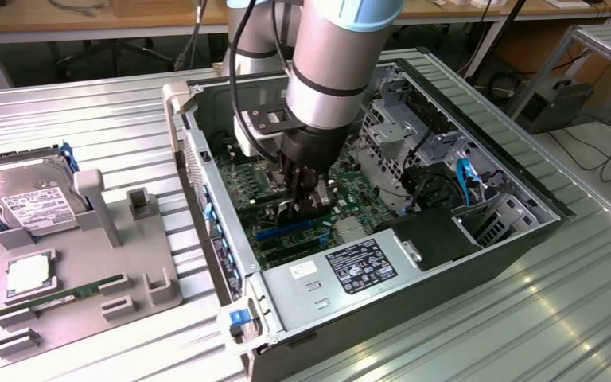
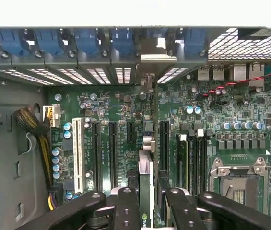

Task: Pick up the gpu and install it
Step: 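Insert the gpu into the slot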

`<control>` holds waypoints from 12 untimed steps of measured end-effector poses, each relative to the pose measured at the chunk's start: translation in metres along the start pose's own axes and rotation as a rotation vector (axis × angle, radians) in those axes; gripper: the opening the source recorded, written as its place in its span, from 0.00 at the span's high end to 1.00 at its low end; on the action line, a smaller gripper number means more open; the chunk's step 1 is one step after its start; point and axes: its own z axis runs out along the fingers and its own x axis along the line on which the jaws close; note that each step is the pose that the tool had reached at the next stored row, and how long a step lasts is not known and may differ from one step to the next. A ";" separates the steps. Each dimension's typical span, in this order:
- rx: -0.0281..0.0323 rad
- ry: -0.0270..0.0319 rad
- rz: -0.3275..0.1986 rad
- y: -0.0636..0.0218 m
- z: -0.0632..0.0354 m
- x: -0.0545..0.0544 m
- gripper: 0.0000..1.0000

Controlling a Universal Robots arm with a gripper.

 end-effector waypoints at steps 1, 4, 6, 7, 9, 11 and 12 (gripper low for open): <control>-0.0001 0.0000 -0.002 0.0000 0.0007 0.000 0.74; -0.0005 0.0003 -0.012 0.0005 0.0031 0.000 0.74; -0.0006 0.0004 -0.014 0.0010 0.0043 0.000 0.74; -0.0006 0.0004 -0.015 0.0012 0.0049 0.000 0.74; -0.0005 0.0004 -0.018 0.0021 0.0065 0.000 0.74; -0.0005 0.0005 -0.018 0.0027 0.0074 0.000 0.74; -0.0006 0.0005 -0.019 0.0029 0.0079 0.000 0.74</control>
